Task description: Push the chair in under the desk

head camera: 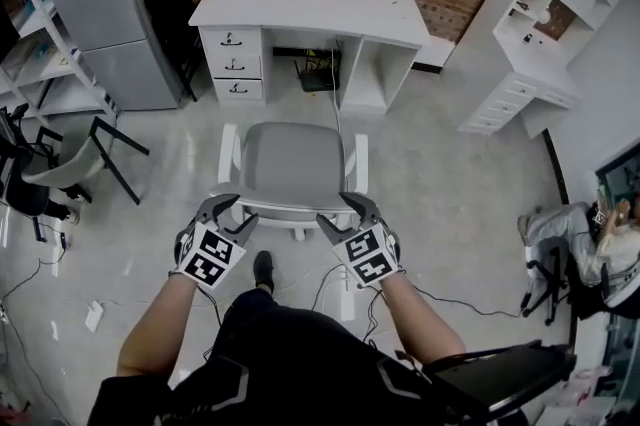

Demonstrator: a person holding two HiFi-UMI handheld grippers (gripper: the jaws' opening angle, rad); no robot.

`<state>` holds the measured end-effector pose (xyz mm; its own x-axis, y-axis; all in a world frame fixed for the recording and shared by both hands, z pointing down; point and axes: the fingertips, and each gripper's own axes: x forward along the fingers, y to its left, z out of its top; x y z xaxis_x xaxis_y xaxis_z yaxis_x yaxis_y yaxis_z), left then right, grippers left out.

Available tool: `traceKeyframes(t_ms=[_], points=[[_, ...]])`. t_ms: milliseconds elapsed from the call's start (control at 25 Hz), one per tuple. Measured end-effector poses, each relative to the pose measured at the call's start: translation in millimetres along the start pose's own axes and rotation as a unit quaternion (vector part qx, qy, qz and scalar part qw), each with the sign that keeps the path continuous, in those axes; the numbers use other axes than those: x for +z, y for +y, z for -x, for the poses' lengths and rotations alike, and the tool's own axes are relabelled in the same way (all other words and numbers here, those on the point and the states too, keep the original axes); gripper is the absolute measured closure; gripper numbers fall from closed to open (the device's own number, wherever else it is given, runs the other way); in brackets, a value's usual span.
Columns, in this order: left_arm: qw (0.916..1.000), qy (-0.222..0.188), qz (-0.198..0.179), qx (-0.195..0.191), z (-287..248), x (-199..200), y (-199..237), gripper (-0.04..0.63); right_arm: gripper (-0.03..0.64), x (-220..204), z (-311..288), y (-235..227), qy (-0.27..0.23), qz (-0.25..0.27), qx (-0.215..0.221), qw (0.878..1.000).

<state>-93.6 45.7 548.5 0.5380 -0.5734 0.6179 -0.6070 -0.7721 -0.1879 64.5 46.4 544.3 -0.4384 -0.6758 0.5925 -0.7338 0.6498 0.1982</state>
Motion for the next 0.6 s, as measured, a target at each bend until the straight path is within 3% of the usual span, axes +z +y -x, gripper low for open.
traceKeyframes(t_ms=[240,520,600], points=[[0.9917,0.074,-0.105,-0.011,-38.5,-31.0,11.9,0.383,0.316,-24.6,-38.0,9.5,0.075,0.09,0.036,0.993],[0.9632,0.139,-0.224,-0.05,-82.0,-54.4,3.7,0.378,0.313,-55.8,-75.8,18.4,0.134,0.188,0.063,0.971],[0.955,0.156,-0.245,-0.061,-92.5,-63.9,1.8,0.396,0.358,-62.0,-85.4,21.4,0.134,0.208,0.063,0.967]])
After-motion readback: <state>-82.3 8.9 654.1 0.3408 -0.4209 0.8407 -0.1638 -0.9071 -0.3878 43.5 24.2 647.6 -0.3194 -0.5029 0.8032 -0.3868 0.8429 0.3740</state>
